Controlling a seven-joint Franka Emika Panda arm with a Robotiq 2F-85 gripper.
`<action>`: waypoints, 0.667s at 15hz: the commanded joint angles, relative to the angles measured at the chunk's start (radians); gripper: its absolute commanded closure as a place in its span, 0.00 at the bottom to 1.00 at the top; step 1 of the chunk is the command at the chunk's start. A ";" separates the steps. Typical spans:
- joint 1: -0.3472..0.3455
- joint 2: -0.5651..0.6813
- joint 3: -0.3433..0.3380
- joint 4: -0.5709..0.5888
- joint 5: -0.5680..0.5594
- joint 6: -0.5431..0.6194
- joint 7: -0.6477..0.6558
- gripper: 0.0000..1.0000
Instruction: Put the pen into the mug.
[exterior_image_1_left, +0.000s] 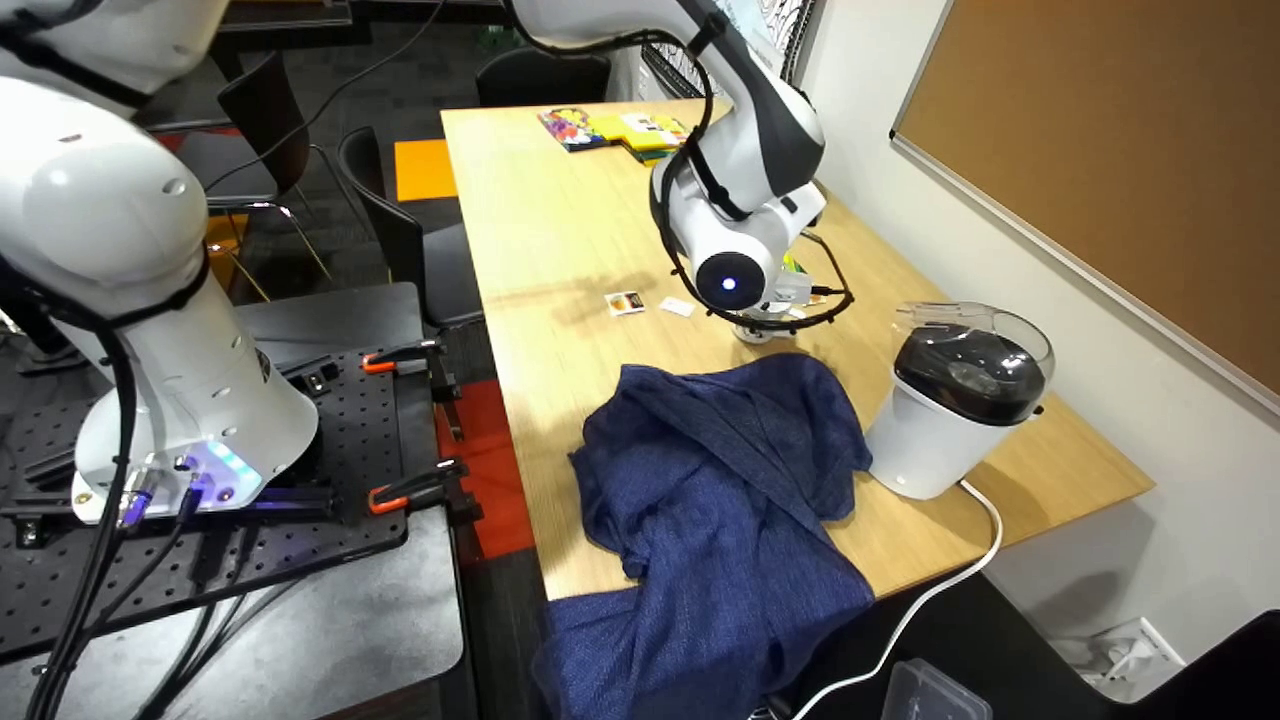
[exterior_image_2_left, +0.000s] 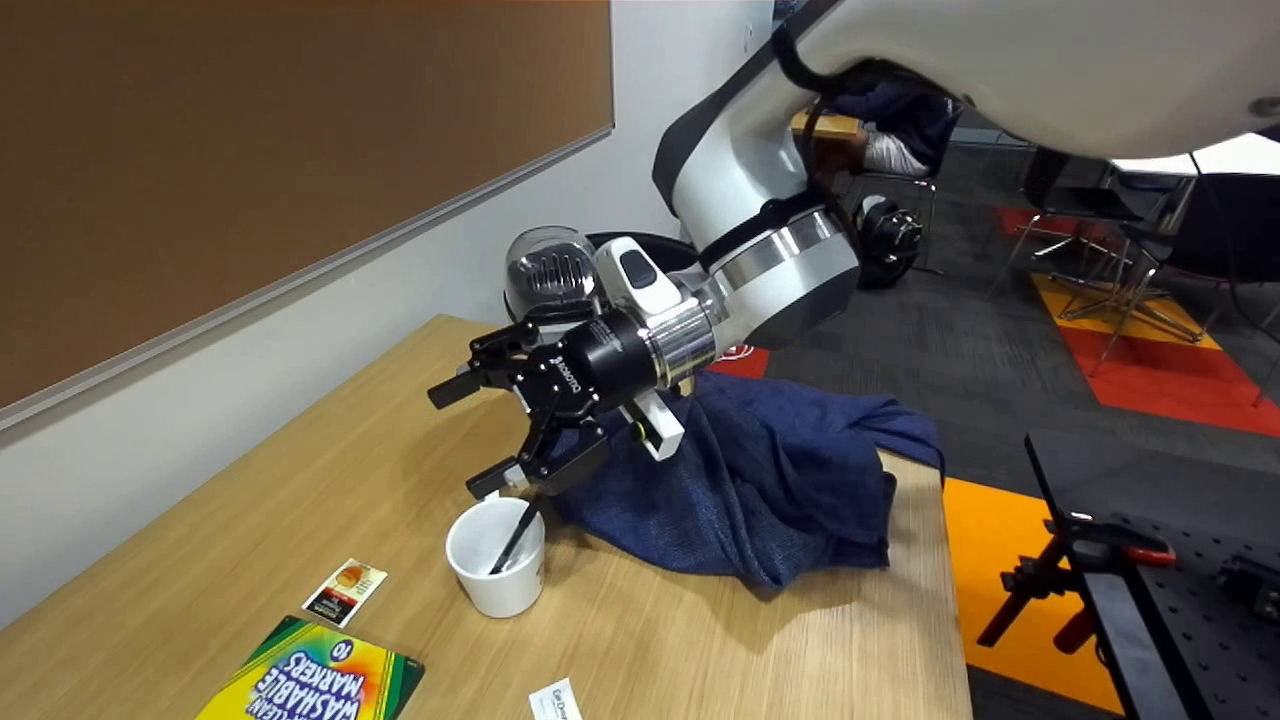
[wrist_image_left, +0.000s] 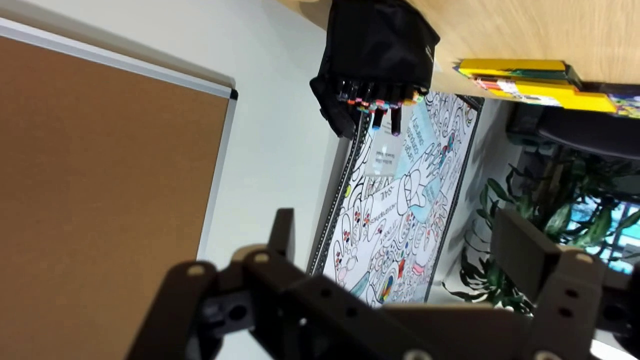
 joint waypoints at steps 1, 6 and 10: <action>0.034 -0.090 -0.041 -0.126 0.001 -0.128 0.000 0.00; 0.040 -0.180 -0.056 -0.240 -0.038 -0.249 0.014 0.00; 0.063 -0.256 -0.075 -0.316 -0.052 -0.225 0.016 0.00</action>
